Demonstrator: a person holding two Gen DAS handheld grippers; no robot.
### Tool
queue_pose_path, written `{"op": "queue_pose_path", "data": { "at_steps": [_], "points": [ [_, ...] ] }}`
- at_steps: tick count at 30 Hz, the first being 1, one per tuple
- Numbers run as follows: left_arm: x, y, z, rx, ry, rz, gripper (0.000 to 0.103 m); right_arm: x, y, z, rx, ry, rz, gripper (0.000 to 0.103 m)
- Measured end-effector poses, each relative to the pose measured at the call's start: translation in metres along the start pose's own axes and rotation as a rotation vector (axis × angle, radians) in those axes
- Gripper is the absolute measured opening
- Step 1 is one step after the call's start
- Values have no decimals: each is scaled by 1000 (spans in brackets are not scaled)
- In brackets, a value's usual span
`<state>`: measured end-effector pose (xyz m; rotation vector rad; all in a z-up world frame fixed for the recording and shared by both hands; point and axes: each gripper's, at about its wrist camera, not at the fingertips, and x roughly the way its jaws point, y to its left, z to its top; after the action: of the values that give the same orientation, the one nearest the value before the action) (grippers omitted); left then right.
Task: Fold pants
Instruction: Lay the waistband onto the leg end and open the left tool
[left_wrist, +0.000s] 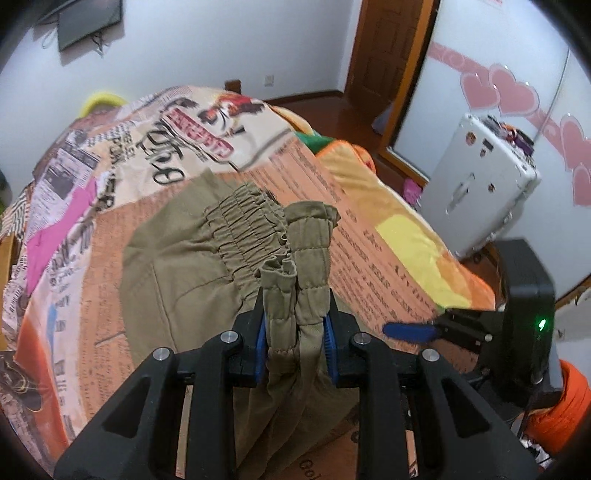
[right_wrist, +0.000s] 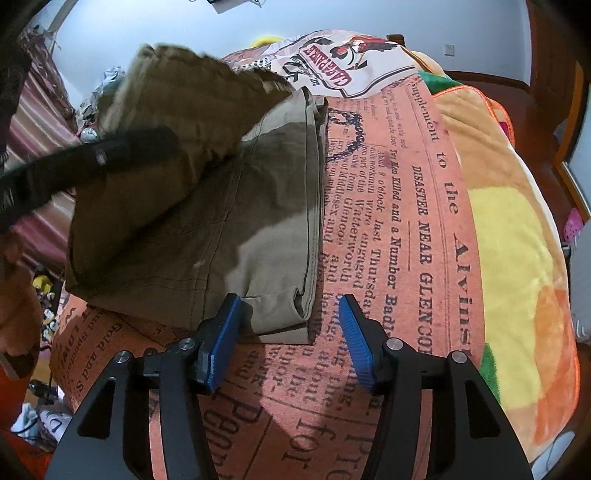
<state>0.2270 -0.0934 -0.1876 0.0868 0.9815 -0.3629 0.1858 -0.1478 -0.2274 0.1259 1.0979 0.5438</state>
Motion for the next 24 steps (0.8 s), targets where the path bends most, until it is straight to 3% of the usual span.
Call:
{"op": "queue_pose_path", "data": {
  "at_steps": [10, 12, 14, 15, 22, 24],
  "points": [
    [15, -8, -12, 24, 66, 13, 25, -1, 1, 1, -2, 0, -10, 51],
    [15, -9, -11, 30, 86, 14, 30, -2, 2, 1, -4, 0, -17, 51],
    [13, -7, -11, 2, 98, -39, 43, -2, 3, 1, -6, -2, -23, 51],
    [10, -6, -12, -14, 101, -65, 44, -2, 4, 1, -7, -2, -26, 51],
    [-21, 9, -14, -43, 34, -42, 45, -6, 4, 0, -10, -5, -45, 51],
    [-30, 22, -16, -58, 9, -2, 48, -10, 5, 2, -16, -17, -55, 51]
  ]
}}
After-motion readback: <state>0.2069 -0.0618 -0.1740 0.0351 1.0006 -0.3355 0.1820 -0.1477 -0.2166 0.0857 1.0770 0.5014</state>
